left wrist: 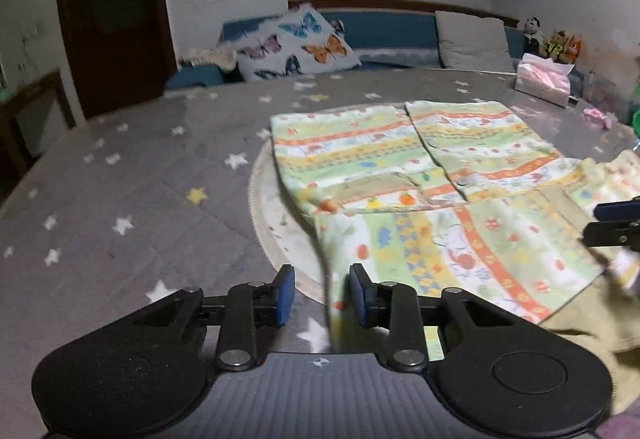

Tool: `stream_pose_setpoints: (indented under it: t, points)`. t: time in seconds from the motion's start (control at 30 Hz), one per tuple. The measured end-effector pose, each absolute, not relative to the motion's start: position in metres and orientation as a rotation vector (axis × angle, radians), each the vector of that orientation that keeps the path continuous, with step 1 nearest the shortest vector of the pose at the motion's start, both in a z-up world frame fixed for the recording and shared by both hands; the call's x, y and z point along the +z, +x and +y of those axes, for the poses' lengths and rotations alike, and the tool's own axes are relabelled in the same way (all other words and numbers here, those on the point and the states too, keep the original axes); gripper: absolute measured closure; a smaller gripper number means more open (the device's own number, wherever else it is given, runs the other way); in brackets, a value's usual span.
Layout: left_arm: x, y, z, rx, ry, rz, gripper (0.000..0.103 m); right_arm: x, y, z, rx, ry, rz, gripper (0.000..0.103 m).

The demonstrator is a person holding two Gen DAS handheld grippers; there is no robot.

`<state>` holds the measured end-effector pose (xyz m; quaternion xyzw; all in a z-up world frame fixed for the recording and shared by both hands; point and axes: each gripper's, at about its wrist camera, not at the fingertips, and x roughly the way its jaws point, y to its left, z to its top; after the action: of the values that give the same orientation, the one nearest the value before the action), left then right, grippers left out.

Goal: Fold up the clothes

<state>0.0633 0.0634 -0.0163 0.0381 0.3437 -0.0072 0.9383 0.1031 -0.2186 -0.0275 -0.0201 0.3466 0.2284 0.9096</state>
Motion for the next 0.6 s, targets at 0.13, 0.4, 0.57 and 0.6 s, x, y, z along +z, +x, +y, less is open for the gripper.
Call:
stream_pose_setpoints:
  t: [0.13, 0.4, 0.57, 0.6]
  points:
    - [-0.006, 0.064, 0.062, 0.004, 0.072, 0.679, 0.07, -0.027, 0.102, -0.225, 0.448, -0.049, 0.71, 0.059]
    - [0.004, 0.071, 0.041, -0.032, 0.076, 0.645, 0.042, -0.019, 0.108, -0.287, 0.246, -0.017, 0.669, 0.058]
    - [0.003, 0.074, 0.028, -0.037, 0.081, 0.634, 0.009, -0.021, 0.117, -0.345, 0.053, -0.012, 0.657, 0.058]
    - [0.003, 0.075, 0.027, -0.039, 0.08, 0.634, 0.006, -0.022, 0.119, -0.357, 0.011, -0.005, 0.657, 0.058]
